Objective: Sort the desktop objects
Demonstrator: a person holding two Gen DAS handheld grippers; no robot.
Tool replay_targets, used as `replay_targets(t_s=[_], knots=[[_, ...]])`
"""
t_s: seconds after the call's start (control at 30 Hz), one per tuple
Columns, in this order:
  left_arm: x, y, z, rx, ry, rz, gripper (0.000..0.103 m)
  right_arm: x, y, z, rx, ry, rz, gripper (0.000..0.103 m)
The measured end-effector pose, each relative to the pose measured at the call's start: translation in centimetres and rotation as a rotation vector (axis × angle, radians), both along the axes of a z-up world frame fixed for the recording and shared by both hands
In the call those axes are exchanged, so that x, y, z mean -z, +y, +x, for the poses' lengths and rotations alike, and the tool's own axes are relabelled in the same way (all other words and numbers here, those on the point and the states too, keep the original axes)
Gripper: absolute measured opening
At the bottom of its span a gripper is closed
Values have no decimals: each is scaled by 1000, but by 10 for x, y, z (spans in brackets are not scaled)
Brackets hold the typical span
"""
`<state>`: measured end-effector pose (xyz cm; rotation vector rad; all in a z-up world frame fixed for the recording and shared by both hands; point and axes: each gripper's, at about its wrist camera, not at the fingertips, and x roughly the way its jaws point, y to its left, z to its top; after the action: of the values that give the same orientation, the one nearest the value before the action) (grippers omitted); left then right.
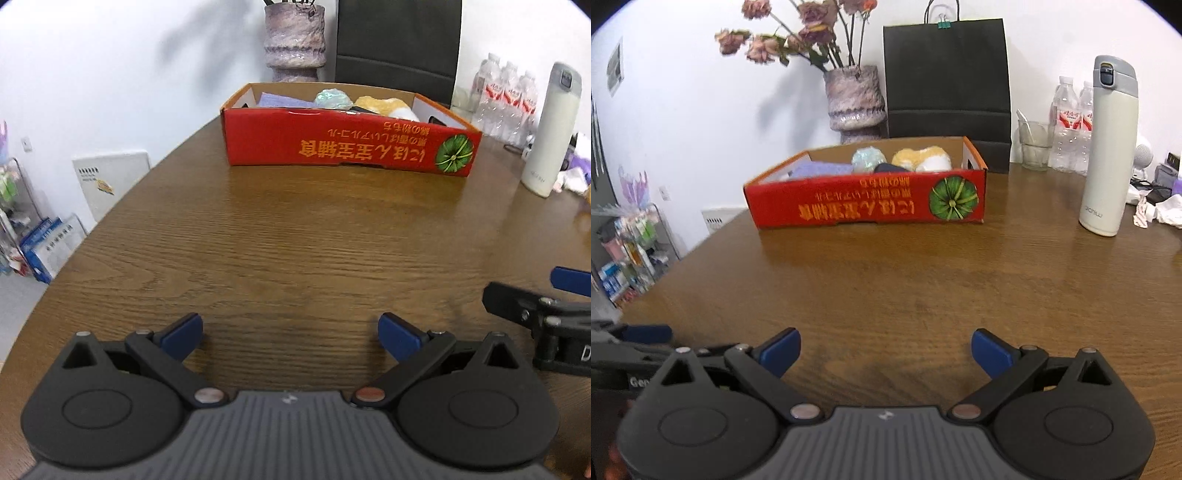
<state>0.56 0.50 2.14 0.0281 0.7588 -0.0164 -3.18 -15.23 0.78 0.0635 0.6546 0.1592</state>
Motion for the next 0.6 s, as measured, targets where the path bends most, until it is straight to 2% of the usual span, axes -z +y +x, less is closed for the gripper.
replay_targets(t_s=[0.37, 0.6], knots=[[7, 5, 3, 8, -62, -10, 103, 17, 11, 7, -12, 21, -84, 103], [6, 5, 7, -1, -60, -15, 103, 20, 10, 16, 10, 39, -94, 103]])
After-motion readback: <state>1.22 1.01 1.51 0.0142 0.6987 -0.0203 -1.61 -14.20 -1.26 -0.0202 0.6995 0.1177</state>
